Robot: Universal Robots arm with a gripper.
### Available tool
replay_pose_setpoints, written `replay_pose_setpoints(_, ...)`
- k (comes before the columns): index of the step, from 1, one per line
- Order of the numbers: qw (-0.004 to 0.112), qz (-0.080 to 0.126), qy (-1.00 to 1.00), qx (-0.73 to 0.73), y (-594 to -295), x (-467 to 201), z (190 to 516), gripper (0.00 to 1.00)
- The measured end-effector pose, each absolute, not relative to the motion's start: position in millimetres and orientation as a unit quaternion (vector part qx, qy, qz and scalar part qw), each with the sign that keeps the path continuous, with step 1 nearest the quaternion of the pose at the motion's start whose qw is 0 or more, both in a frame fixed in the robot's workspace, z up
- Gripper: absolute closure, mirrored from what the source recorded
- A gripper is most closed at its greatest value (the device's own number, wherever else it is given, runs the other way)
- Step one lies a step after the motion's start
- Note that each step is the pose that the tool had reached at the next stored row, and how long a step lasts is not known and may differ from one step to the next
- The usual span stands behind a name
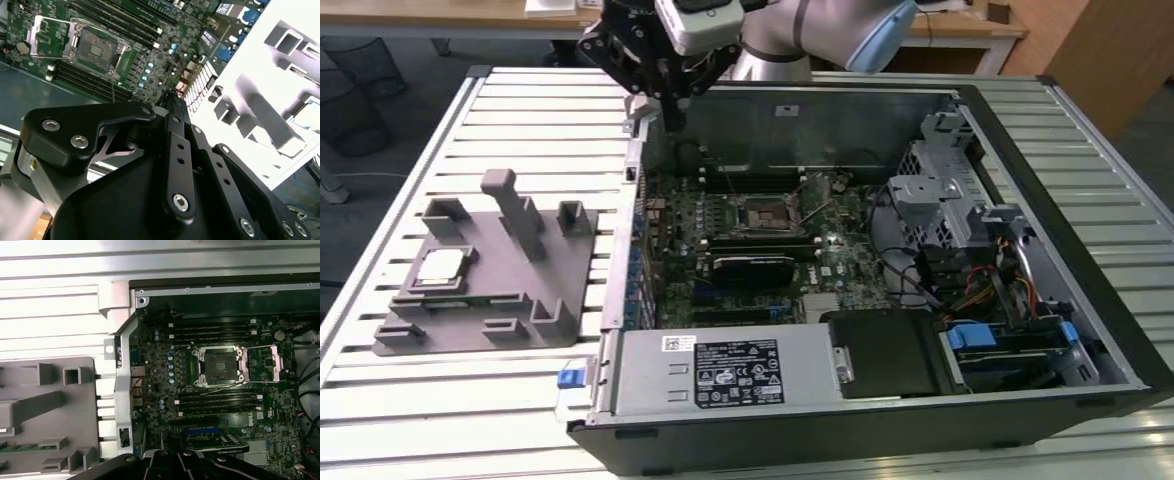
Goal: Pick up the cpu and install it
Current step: 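Reach for the cpu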
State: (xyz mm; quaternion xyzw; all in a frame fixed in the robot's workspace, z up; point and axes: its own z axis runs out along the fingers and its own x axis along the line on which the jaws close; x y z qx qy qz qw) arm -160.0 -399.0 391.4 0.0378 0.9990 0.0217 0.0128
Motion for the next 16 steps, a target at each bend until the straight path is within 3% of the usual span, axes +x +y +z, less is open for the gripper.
replay_pose_setpoints(16, 0.011, 0.022, 0.999, 0.038, -398.6, -201.8, 389.1, 0.89)
